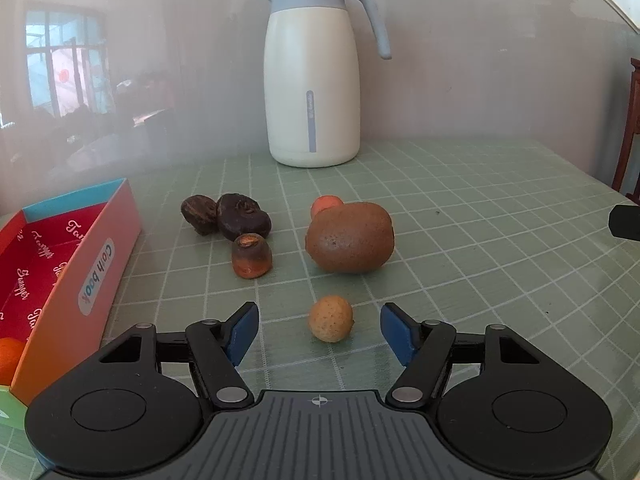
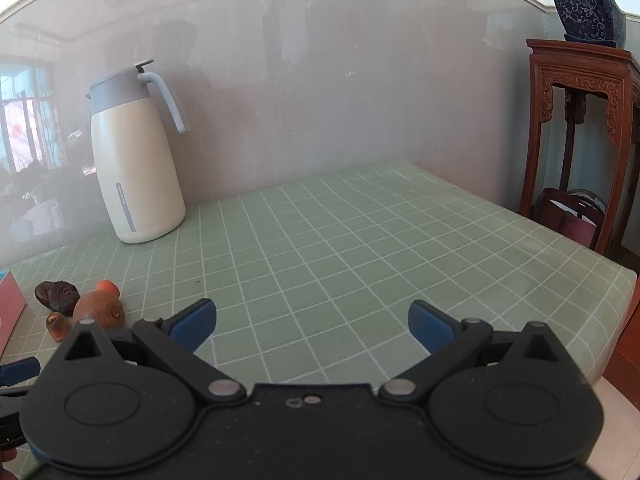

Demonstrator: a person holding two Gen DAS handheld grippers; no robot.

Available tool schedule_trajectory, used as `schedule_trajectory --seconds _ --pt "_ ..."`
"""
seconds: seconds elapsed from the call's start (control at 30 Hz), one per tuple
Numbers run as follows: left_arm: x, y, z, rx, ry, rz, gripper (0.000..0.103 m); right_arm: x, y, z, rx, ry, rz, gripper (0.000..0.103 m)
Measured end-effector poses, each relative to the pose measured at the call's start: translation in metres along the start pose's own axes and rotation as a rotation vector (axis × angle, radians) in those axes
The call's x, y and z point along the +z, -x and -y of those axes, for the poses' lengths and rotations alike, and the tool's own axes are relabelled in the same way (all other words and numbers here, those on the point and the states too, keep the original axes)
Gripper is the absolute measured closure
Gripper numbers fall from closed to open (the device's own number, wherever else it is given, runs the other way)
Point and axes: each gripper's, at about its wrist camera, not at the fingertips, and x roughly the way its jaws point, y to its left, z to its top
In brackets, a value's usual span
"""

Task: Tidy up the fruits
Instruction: 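Lower the left gripper onto the small tan round fruit and close, then carry the tan fruit with the left gripper into the box and open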

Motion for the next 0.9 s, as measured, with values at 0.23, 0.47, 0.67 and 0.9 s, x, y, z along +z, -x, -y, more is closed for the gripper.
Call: schedule_trajectory --seconds 0.23,0.47,0.67,0.9 --pt "-0.001 -0.005 0.002 -0.041 0.008 -0.021 0.069 0.001 0.001 0.000 0.016 -0.007 -0.002 0.000" --pt "-0.001 -0.004 0.001 -0.049 0.010 -0.014 0.078 0.002 0.000 0.000 0.023 -0.006 -0.007 0.000" --pt "0.001 0.001 -0.002 -0.036 0.014 0.013 0.078 0.001 0.000 -0.003 0.028 0.003 -0.008 0.000" --pt "0.004 0.011 -0.012 -0.018 0.027 0.046 0.078 0.000 -0.001 -0.010 0.037 0.013 -0.012 0.000"
